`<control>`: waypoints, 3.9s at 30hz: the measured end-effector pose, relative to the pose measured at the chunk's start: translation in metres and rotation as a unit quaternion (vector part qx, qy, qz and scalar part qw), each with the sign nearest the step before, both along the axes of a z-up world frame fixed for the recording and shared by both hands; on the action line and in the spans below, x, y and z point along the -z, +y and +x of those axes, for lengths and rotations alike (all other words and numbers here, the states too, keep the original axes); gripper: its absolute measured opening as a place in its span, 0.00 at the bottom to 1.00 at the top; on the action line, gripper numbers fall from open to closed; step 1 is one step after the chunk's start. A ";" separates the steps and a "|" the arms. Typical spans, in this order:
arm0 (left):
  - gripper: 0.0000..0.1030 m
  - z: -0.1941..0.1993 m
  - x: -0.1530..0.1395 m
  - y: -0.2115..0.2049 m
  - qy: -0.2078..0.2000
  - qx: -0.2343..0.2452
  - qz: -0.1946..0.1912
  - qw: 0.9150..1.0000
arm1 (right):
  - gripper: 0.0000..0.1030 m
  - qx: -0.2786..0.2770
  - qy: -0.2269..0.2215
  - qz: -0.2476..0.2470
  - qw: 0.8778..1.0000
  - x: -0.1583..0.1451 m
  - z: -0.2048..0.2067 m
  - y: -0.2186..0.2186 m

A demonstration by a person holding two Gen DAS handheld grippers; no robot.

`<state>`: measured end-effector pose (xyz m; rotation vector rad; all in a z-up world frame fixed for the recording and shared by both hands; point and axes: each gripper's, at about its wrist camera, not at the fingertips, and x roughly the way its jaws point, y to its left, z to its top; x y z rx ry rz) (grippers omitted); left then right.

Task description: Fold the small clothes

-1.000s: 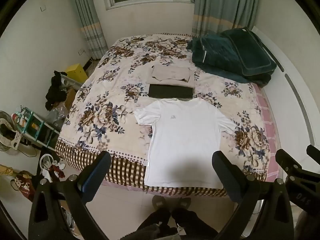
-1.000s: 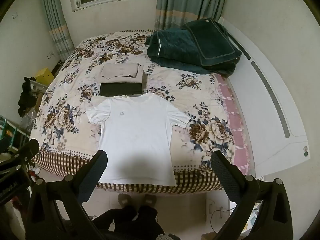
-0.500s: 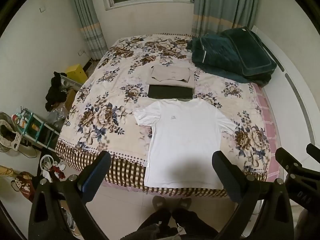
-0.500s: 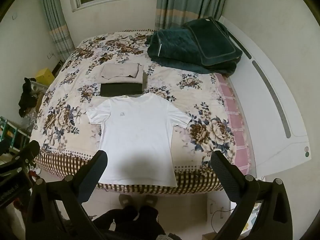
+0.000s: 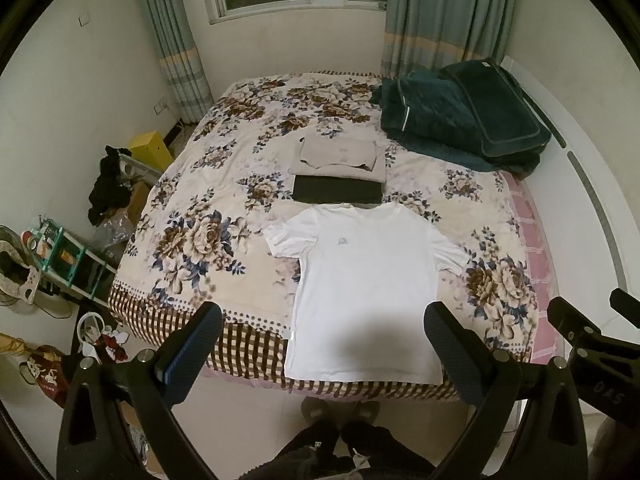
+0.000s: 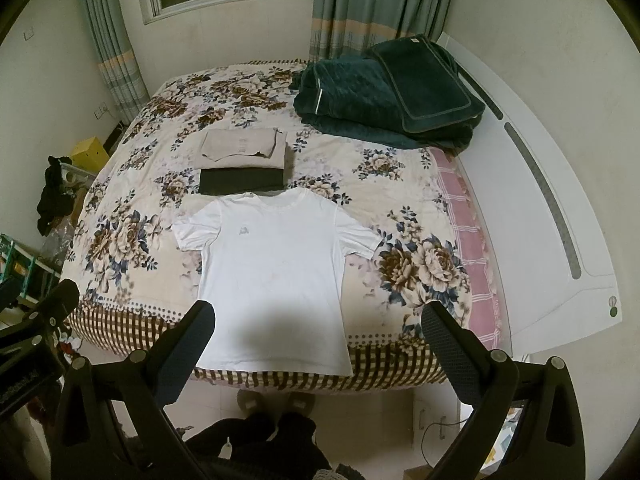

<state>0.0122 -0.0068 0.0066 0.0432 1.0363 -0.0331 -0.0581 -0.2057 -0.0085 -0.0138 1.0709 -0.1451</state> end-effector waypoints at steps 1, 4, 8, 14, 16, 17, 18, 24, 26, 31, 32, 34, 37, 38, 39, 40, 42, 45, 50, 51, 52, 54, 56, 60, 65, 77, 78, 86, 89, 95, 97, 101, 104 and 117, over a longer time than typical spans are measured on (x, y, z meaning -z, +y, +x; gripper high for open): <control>1.00 0.001 -0.001 0.000 0.000 0.001 -0.001 1.000 | 1.00 0.000 0.000 0.000 1.000 0.000 0.000 0.000; 1.00 0.001 -0.001 -0.001 -0.002 0.000 -0.001 1.000 | 1.00 0.000 0.000 0.000 1.000 -0.001 0.001 0.000; 1.00 0.003 -0.003 -0.002 -0.002 0.001 0.000 1.000 | 1.00 0.000 0.000 0.001 1.000 -0.002 0.002 -0.001; 1.00 0.006 -0.005 -0.004 -0.003 0.002 0.000 1.000 | 1.00 0.004 -0.001 0.001 1.000 -0.003 0.002 -0.002; 1.00 0.009 -0.007 -0.004 -0.003 0.003 0.001 1.000 | 1.00 0.004 -0.001 0.002 1.000 -0.004 0.004 -0.002; 1.00 0.008 -0.007 -0.005 -0.003 0.002 0.000 1.000 | 1.00 0.004 -0.002 0.001 1.000 -0.004 0.005 -0.002; 1.00 0.008 -0.007 -0.006 -0.004 0.002 0.000 1.000 | 1.00 0.004 -0.001 0.001 1.000 -0.004 0.005 -0.002; 1.00 0.015 -0.011 -0.011 -0.004 0.004 0.001 1.000 | 1.00 0.005 -0.003 0.002 1.000 -0.006 0.003 -0.001; 1.00 0.014 -0.011 -0.012 -0.004 0.004 0.001 1.000 | 1.00 0.004 -0.003 0.003 1.000 -0.008 0.003 -0.003; 1.00 0.015 -0.011 -0.013 -0.005 0.004 0.001 1.000 | 1.00 0.005 -0.004 0.003 1.000 -0.008 0.003 -0.002; 1.00 0.016 -0.013 -0.014 -0.005 0.004 0.000 1.000 | 1.00 0.006 -0.004 0.003 1.000 -0.010 0.002 -0.005; 1.00 0.019 -0.014 -0.017 -0.005 0.005 0.000 1.000 | 1.00 0.005 -0.005 0.004 1.000 -0.011 0.002 -0.005; 1.00 0.017 -0.014 -0.017 -0.006 0.004 -0.001 1.000 | 1.00 0.007 -0.006 0.004 1.000 -0.018 0.005 -0.004; 1.00 0.018 -0.014 -0.018 -0.006 0.005 -0.001 1.000 | 1.00 0.006 -0.006 0.004 1.000 -0.019 0.006 -0.003; 1.00 0.019 -0.015 -0.018 -0.007 0.005 -0.001 1.000 | 1.00 0.006 -0.006 0.005 1.000 -0.019 0.006 -0.003; 1.00 0.018 -0.014 -0.017 -0.007 0.005 -0.001 1.000 | 1.00 0.007 -0.006 0.005 1.000 -0.018 0.005 -0.004; 1.00 0.019 -0.015 -0.018 -0.008 0.004 -0.001 1.000 | 1.00 0.006 -0.008 0.005 1.000 -0.022 0.004 -0.002; 1.00 0.020 -0.015 -0.018 -0.008 0.005 -0.001 1.000 | 1.00 0.006 -0.009 0.006 1.000 -0.025 0.007 -0.001; 1.00 0.019 -0.015 -0.017 -0.008 0.004 -0.003 1.000 | 1.00 0.007 -0.009 0.006 1.000 -0.024 0.005 -0.002; 1.00 0.019 -0.015 -0.017 -0.008 0.004 -0.003 1.000 | 1.00 0.007 -0.009 0.005 1.000 -0.025 0.007 -0.001; 1.00 0.019 -0.015 -0.018 -0.008 0.005 -0.002 1.000 | 1.00 0.007 -0.009 0.006 1.000 -0.024 0.005 -0.002; 1.00 0.021 -0.016 -0.018 -0.009 0.004 -0.002 1.000 | 1.00 0.006 -0.008 0.006 1.000 -0.025 0.006 -0.002; 1.00 0.019 -0.015 -0.018 -0.009 0.004 -0.003 1.000 | 1.00 0.007 -0.009 0.005 1.000 -0.025 0.006 -0.002; 1.00 0.019 -0.016 -0.018 -0.009 0.005 -0.003 1.000 | 1.00 0.006 -0.010 0.007 1.000 -0.023 0.005 -0.003; 1.00 0.017 -0.013 -0.017 -0.011 0.004 -0.001 1.000 | 1.00 0.009 -0.008 0.010 1.000 -0.026 0.008 -0.002; 1.00 0.098 0.087 -0.004 -0.003 -0.025 0.044 0.999 | 1.00 0.170 0.067 0.069 0.981 0.089 0.081 -0.074; 1.00 0.111 0.102 -0.007 0.008 -0.030 0.048 0.998 | 1.00 0.189 0.076 0.082 0.976 0.108 0.090 -0.089; 1.00 0.169 0.235 -0.024 0.053 -0.059 0.109 0.991 | 0.51 0.299 0.121 0.218 0.921 0.319 0.142 -0.226; 1.00 0.190 0.291 -0.028 0.089 -0.076 0.122 0.986 | 0.51 0.339 0.115 0.302 0.883 0.416 0.167 -0.274; 1.00 0.221 0.404 -0.041 0.137 -0.092 0.121 0.979 | 0.51 0.415 0.091 0.450 0.786 0.581 0.212 -0.319; 1.00 0.226 0.438 -0.043 0.163 -0.098 0.121 0.974 | 0.52 0.430 0.082 0.484 0.758 0.613 0.226 -0.318; 1.00 0.231 0.488 -0.047 0.188 -0.111 0.115 0.969 | 0.52 0.462 0.041 0.534 0.706 0.675 0.250 -0.323; 1.00 0.234 0.510 -0.045 0.192 -0.125 0.101 0.968 | 0.23 0.475 0.001 0.526 0.706 0.688 0.267 -0.321; 1.00 0.211 0.514 0.000 0.137 -0.135 0.086 0.978 | 0.04 0.137 -0.017 0.213 0.967 0.546 0.402 -0.161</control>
